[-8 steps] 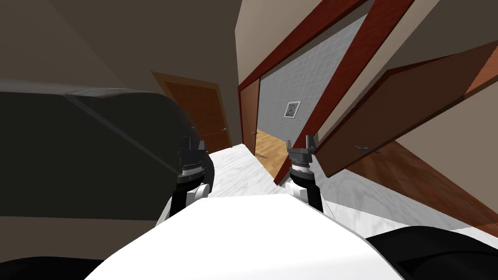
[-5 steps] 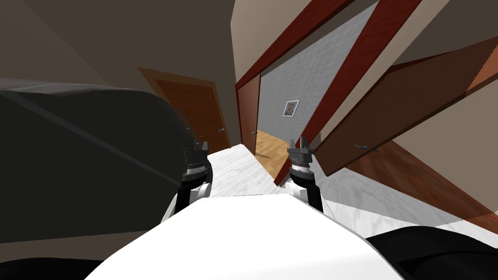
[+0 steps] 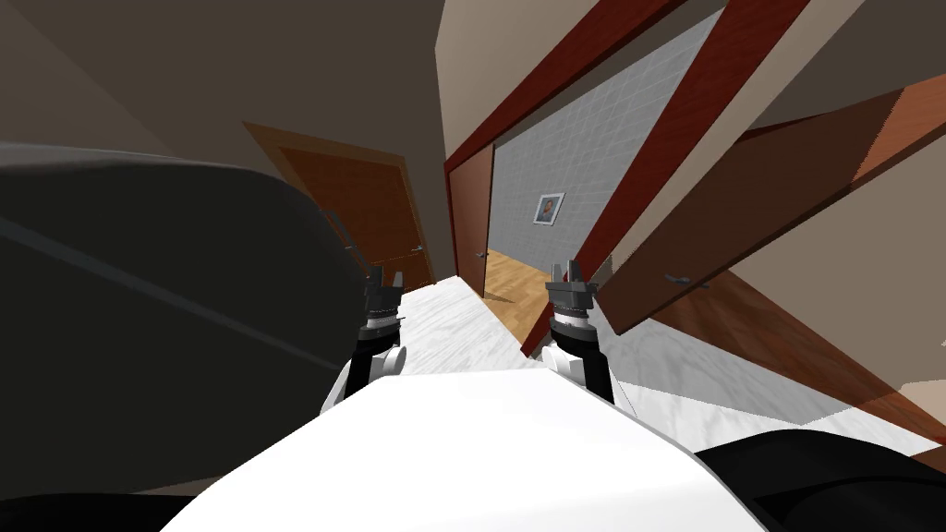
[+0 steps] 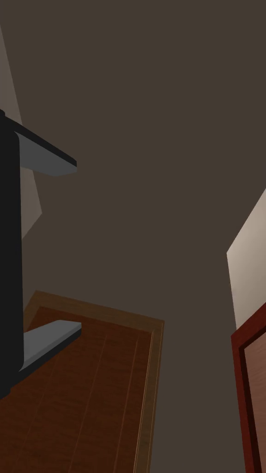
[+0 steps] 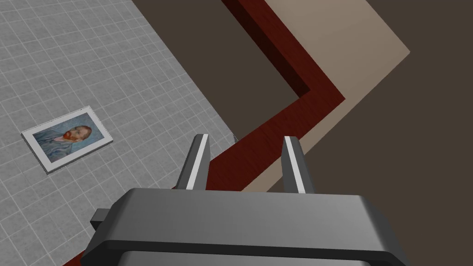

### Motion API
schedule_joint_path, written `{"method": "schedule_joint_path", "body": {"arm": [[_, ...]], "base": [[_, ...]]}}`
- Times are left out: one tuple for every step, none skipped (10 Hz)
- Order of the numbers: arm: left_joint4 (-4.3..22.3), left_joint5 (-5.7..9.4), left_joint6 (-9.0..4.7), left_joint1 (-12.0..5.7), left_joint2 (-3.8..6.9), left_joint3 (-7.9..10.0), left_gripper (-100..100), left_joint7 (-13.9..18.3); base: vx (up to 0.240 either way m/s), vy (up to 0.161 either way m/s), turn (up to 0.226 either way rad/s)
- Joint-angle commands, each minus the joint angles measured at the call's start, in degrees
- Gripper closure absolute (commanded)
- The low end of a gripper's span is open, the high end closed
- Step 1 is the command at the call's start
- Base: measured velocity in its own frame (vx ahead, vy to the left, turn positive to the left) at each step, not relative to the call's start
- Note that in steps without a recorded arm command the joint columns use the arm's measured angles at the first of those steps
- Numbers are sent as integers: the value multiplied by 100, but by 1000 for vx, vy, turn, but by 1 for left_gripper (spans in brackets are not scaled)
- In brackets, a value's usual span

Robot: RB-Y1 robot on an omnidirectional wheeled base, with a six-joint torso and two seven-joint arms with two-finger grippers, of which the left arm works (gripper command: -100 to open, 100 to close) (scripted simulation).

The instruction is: Push the door open

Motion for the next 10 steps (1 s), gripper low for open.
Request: {"method": "schedule_joint_path", "body": {"arm": [[224,6,-51,-81,46,-45,-100,23],[303,8,-66,-113,59,-61,-100,29],[479,12,-99,-183,86,-97,-100,44],[479,12,-99,-183,86,-97,-100,44],[568,13,-116,-218,99,-116,-100,52],[744,17,-149,-287,125,-152,-100,67],[832,19,-166,-322,138,-170,-100,75],[1021,23,-202,-397,162,-209,-100,91],[1123,25,-221,-438,173,-230,-100,99],[1226,27,-241,-478,184,-252,-100,108]], "base": [[143,31,-105],[119,23,-63],[132,45,-85],[97,35,-45],[57,15,-35],[88,19,-97],[104,32,-70],[129,42,-96],[144,57,-97],[116,46,-74]]}}
